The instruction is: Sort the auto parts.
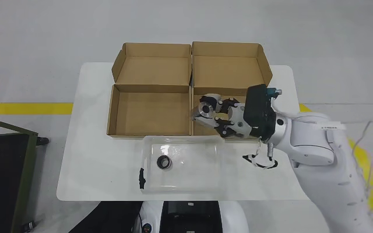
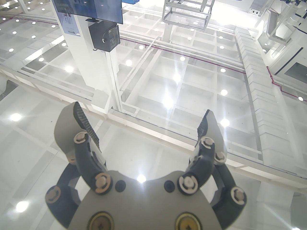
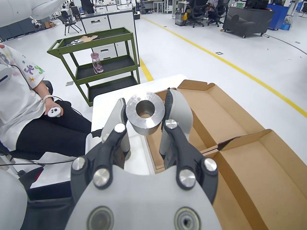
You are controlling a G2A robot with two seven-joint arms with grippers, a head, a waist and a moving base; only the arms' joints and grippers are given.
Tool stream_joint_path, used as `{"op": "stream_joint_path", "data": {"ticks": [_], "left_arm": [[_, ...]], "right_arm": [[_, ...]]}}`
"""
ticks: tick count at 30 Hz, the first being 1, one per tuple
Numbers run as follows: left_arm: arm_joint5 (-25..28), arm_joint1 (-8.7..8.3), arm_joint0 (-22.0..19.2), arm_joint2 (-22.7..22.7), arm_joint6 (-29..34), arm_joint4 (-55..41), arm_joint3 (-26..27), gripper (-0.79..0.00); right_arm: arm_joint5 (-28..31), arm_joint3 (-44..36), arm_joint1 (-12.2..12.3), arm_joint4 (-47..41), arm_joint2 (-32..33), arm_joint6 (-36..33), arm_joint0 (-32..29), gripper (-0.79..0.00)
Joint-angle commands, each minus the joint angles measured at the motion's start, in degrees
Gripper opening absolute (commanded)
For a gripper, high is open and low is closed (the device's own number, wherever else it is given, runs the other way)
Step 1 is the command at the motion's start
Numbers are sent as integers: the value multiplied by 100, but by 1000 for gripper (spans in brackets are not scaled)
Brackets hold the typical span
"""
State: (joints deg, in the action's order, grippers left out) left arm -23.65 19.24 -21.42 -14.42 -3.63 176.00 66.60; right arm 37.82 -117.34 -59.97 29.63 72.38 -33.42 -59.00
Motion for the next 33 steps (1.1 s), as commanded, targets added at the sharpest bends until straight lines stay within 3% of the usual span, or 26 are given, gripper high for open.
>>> {"op": "stream_joint_path", "data": {"ticks": [1,18,33], "left_arm": [[0,0,0,0,0,0,0,0],[0,0,0,0,0,0,0,0],[0,0,0,0,0,0,0,0]], "right_arm": [[15,-30,14,-17,89,33,-60,-785],[110,36,69,-153,460,437,-225,-785],[-122,443,-39,79,-579,198,215,-785]]}}
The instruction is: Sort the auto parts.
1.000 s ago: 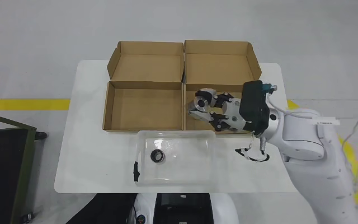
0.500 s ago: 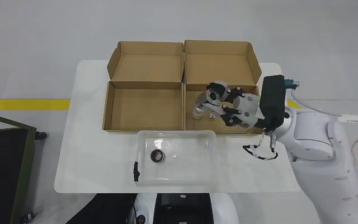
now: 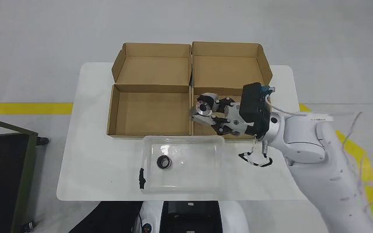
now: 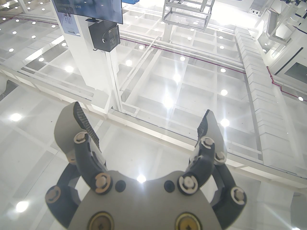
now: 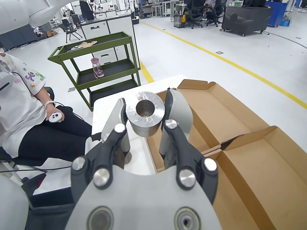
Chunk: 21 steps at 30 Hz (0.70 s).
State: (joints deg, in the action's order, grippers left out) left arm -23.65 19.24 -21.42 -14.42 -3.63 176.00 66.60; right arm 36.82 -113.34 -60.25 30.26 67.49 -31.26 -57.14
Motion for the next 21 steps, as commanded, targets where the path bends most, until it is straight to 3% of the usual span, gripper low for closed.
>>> {"op": "stream_joint_path", "data": {"ticks": [1,21], "left_arm": [[0,0,0,0,0,0,0,0],[0,0,0,0,0,0,0,0]], "right_arm": [[-45,95,-25,34,-184,-23,71,-785],[-884,1108,-327,999,-1490,-49,687,-785]]}}
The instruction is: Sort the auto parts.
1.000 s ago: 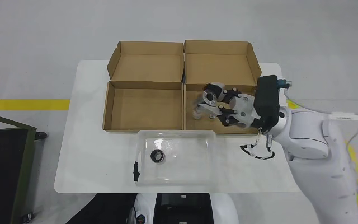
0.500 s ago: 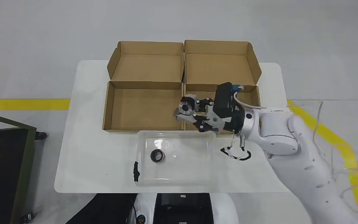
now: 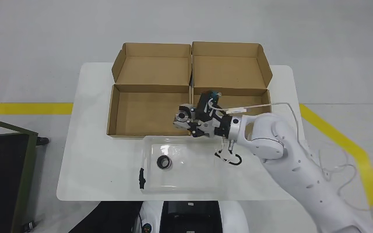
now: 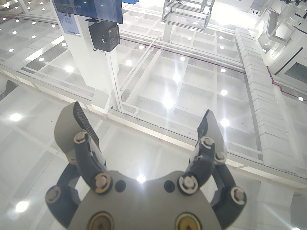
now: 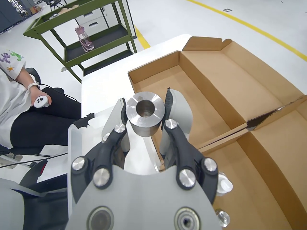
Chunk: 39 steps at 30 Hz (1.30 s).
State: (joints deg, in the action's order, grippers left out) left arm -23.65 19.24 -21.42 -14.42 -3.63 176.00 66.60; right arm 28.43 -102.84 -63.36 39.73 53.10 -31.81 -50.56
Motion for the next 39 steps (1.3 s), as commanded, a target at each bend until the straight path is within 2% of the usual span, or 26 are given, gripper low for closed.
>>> {"op": "stream_joint_path", "data": {"ticks": [1,17,31,39], "left_arm": [[0,0,0,0,0,0,0,0],[0,0,0,0,0,0,0,0],[0,0,0,0,0,0,0,0],[0,0,0,0,0,0,0,0]], "right_arm": [[-92,115,-35,112,-109,13,65,-785],[-823,885,-431,1138,-1120,-137,732,-785],[-1439,1623,-870,1401,-1747,-708,1350,-785],[-1500,1873,-1033,1429,-1890,-1137,1499,-785]]}}
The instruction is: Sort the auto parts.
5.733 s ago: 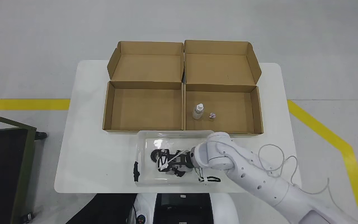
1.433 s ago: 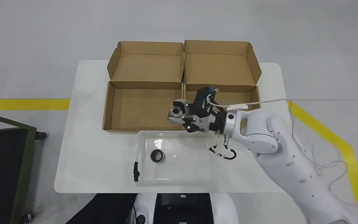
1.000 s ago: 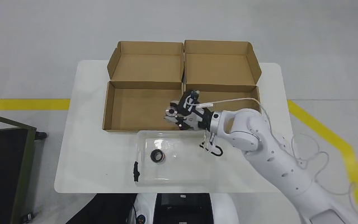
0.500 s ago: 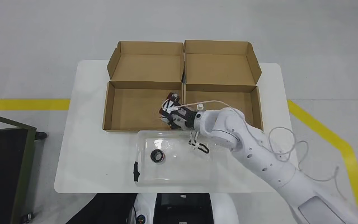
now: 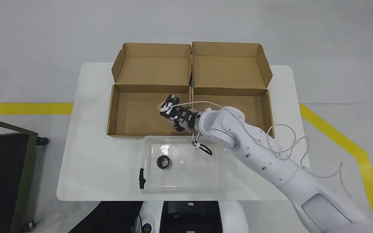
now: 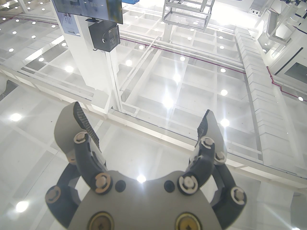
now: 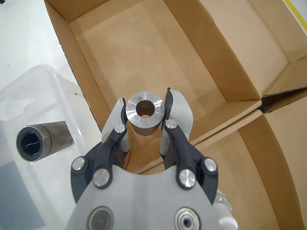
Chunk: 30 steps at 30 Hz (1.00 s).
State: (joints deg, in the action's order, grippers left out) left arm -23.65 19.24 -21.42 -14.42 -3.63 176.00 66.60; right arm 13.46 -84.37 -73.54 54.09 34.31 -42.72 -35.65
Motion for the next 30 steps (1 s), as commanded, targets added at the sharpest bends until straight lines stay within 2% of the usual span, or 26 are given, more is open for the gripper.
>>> {"op": "stream_joint_path", "data": {"ticks": [1,22,26,29,30], "left_arm": [[0,0,0,0,0,0,0,0],[0,0,0,0,0,0,0,0],[0,0,0,0,0,0,0,0],[0,0,0,0,0,0,0,0],[0,0,0,0,0,0,0,0]], "right_arm": [[-2,61,-32,-23,-23,-94,14,-785],[130,471,-250,-109,58,-634,78,-785],[209,508,-288,-111,41,-692,73,-730],[242,552,-321,-97,30,-713,86,-665],[252,575,-332,-97,27,-722,89,-622]]}}
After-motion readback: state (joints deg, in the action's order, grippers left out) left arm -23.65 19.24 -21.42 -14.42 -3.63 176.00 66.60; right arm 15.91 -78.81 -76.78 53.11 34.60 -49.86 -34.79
